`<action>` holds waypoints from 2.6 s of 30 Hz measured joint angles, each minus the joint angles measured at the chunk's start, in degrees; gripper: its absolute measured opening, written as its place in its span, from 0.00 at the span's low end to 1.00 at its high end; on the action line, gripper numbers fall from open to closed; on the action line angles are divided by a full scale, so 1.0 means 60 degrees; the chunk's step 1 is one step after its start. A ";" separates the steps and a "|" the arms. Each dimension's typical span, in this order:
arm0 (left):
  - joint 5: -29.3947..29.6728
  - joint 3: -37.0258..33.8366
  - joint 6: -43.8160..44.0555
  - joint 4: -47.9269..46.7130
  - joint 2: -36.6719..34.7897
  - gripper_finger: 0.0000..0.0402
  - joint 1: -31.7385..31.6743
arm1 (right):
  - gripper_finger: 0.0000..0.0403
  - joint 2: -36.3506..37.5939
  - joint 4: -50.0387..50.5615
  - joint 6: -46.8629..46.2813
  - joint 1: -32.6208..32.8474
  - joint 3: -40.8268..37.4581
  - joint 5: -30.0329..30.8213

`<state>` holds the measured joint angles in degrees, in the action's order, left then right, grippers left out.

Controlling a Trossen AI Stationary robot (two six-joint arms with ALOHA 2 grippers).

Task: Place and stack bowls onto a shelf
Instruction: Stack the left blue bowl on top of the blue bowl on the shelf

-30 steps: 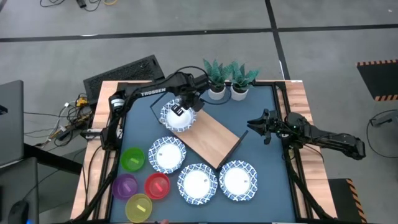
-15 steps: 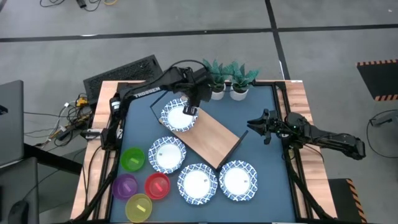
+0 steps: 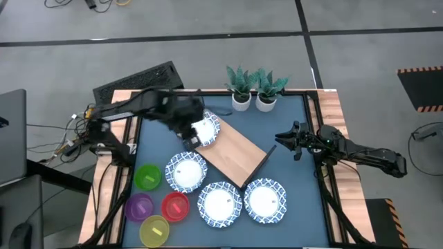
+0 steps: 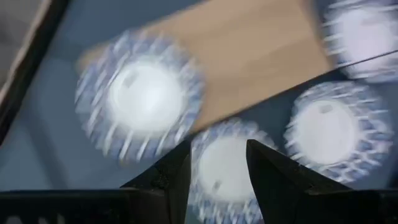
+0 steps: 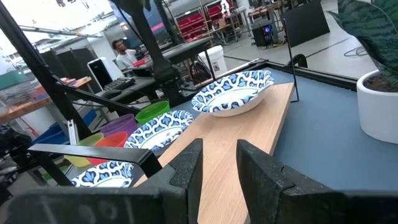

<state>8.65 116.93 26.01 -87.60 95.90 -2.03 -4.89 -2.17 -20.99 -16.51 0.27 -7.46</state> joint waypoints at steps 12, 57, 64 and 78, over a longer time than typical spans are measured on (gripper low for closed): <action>0.0760 -0.5455 0.4829 0.0892 -0.2685 0.42 0.1777 | 0.30 -0.0003 0.0002 0.0000 0.0000 -0.0003 0.0000; -0.0154 -1.3148 0.5700 0.7736 -0.3611 0.21 0.1826 | 0.30 -0.0003 0.0002 0.0000 0.0000 -0.0003 0.0001; -0.0429 -1.3137 0.5728 0.7747 -0.3626 0.02 0.1819 | 0.30 -0.0003 0.0002 0.0001 0.0000 -0.0003 0.0003; -0.1932 -1.1948 0.5764 0.7398 -0.3633 0.00 0.1822 | 0.30 -0.0003 -0.0464 -0.0509 0.0004 -0.0003 -0.0030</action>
<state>-2.94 45.24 60.59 -43.22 74.11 8.91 -4.91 -4.95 -24.05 -16.49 0.25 -7.64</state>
